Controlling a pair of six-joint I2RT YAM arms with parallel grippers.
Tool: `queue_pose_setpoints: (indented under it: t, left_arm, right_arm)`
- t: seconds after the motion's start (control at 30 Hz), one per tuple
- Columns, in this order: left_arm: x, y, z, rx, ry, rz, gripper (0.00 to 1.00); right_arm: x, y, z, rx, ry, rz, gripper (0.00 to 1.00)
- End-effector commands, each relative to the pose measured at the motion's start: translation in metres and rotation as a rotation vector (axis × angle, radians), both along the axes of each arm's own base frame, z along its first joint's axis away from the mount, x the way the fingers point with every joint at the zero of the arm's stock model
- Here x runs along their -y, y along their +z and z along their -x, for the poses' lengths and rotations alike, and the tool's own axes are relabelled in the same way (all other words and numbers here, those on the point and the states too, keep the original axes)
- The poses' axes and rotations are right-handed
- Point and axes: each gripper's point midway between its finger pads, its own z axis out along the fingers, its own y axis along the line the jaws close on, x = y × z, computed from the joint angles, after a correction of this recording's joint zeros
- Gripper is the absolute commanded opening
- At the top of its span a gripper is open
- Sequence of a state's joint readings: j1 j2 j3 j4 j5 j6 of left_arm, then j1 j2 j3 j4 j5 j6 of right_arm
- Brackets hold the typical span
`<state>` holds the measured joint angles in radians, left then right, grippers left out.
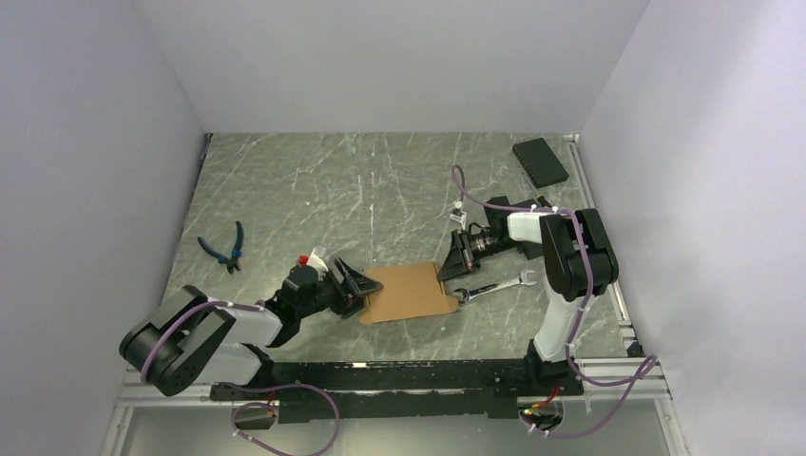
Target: Fold the paper box
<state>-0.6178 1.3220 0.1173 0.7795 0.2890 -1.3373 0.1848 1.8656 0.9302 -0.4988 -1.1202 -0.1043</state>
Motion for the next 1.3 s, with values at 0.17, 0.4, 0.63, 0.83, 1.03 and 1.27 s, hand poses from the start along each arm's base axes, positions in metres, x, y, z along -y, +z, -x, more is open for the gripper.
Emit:
queue_pose_setpoints:
  t: [0.17,0.4,0.63,0.83,1.03,1.27]
  left_arm:
    - [0.004,0.021,-0.014,0.038,0.064,0.071,0.55]
    - [-0.001,0.029,-0.015,0.047,0.089,0.065,0.38]
    - [-0.008,0.04,-0.016,0.006,0.147,0.07,0.35]
    - [-0.009,0.047,-0.018,-0.117,0.198,0.068,0.34]
    - [0.0,0.053,-0.021,-0.277,0.238,0.148,0.34]
    - [0.009,0.059,-0.028,-0.395,0.275,0.226,0.35]
  right_arm:
    - [0.005,-0.002,-0.021,0.14,0.009,0.034,0.37]
    - [0.009,0.032,-0.031,0.268,0.011,0.003,0.54]
    - [0.023,0.097,-0.038,0.69,0.085,0.017,0.7]
    - [0.007,0.142,0.02,1.381,0.434,-0.127,1.0]
    - [-0.022,0.135,0.033,1.63,0.643,-0.074,1.0]
    - [-0.036,0.105,0.026,1.69,0.711,0.058,1.0]
